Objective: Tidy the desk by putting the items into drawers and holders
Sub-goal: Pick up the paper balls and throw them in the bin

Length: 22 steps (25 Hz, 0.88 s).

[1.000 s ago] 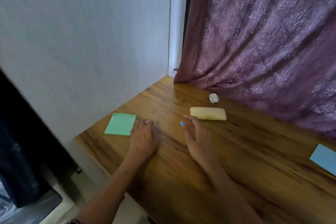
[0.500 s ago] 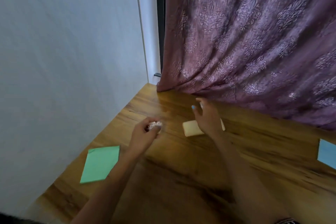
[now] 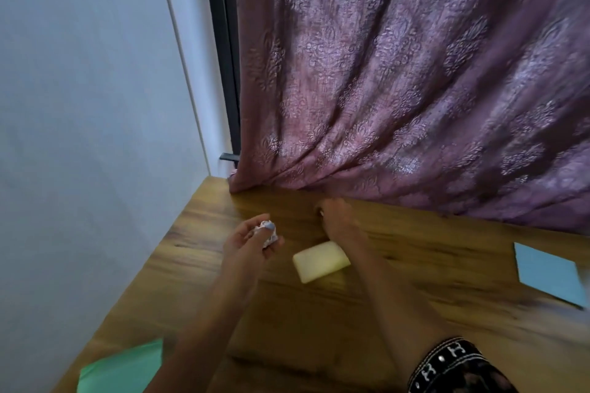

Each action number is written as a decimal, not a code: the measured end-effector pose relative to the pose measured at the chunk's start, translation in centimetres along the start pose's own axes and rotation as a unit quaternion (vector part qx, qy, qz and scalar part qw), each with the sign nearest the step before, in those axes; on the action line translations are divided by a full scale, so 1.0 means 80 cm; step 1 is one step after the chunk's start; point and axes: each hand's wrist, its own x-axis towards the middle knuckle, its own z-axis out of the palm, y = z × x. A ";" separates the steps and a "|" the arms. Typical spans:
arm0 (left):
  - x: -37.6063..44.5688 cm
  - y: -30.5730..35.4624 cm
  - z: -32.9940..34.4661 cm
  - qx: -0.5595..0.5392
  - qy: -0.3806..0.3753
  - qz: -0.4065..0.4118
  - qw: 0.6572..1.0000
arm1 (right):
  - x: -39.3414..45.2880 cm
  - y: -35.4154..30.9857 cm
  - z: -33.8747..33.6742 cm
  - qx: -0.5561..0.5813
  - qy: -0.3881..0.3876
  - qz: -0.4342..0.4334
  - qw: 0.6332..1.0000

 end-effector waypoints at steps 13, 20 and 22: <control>-0.105 -0.038 0.083 -0.216 -0.072 -0.224 0.947 | -0.272 0.060 -0.108 0.909 0.132 0.260 0.298; -0.281 -0.136 0.167 -0.174 -0.128 -0.312 0.925 | -0.499 0.161 -0.142 0.882 0.281 0.277 0.257; -0.340 -0.170 0.188 -0.156 -0.161 -0.341 0.913 | -0.568 0.191 -0.147 0.868 0.328 0.285 0.243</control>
